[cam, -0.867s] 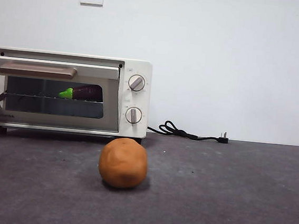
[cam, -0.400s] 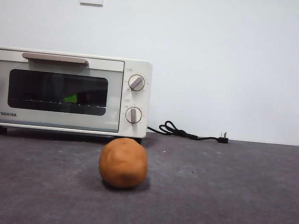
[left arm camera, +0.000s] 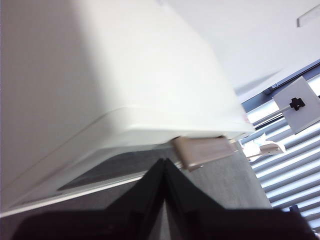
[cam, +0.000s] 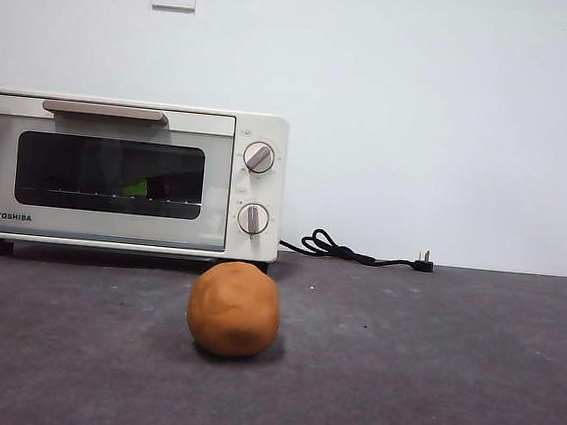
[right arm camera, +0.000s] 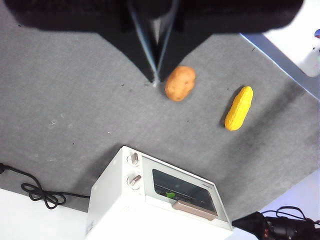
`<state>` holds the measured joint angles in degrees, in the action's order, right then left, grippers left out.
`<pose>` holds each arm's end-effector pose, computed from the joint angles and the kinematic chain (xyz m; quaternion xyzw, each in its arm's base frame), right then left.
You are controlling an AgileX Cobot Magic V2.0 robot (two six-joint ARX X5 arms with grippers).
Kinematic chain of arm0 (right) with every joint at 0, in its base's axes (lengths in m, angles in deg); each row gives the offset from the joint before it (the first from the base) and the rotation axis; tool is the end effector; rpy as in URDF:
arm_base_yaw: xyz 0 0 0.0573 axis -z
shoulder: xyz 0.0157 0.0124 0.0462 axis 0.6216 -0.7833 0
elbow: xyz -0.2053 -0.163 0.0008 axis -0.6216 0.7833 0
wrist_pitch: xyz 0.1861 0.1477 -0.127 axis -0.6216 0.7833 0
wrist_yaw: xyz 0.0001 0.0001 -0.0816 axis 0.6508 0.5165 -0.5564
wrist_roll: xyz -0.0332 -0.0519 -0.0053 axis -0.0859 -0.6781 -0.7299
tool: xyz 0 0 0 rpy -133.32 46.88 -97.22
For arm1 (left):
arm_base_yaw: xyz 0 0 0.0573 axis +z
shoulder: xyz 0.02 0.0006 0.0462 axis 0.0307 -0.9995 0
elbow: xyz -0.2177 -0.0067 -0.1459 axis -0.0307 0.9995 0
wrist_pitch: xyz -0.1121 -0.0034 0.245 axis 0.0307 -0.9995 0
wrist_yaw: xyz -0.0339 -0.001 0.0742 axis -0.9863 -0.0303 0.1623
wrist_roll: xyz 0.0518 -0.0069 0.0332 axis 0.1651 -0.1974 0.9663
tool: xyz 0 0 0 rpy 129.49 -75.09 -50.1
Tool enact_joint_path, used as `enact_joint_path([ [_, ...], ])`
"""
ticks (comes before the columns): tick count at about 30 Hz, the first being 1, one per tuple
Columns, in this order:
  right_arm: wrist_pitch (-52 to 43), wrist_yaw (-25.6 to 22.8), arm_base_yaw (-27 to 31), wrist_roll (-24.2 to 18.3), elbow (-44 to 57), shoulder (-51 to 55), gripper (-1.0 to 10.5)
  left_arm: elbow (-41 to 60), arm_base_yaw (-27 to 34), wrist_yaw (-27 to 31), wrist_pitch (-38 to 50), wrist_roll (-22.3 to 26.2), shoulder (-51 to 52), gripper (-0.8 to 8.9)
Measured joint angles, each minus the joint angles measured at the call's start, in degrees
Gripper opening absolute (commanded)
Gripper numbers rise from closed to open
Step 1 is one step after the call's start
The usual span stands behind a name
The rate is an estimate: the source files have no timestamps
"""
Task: Take the eggplant from the table,put the eggplant in the oven
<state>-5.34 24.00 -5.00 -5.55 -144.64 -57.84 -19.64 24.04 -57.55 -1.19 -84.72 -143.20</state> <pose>0.0854 0.0762 0.4985 -0.0663 0.2647 0.3077 0.9115 0.4065 0.1529 0.2513 -0.3224 0.2715 -0.3288 0.8451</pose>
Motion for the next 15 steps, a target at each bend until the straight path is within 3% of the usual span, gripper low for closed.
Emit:
enact_joint_path([
  [7,0.0,0.0,0.0,0.0,0.0,0.0,-0.1,-0.1,-1.2,1.2,-2.6,-0.1,5.8,-0.06],
  [15,0.0,0.0,0.0,0.0,0.0,0.0,0.0,-0.1,-5.5,8.0,-8.4,0.0,15.8,-0.06],
])
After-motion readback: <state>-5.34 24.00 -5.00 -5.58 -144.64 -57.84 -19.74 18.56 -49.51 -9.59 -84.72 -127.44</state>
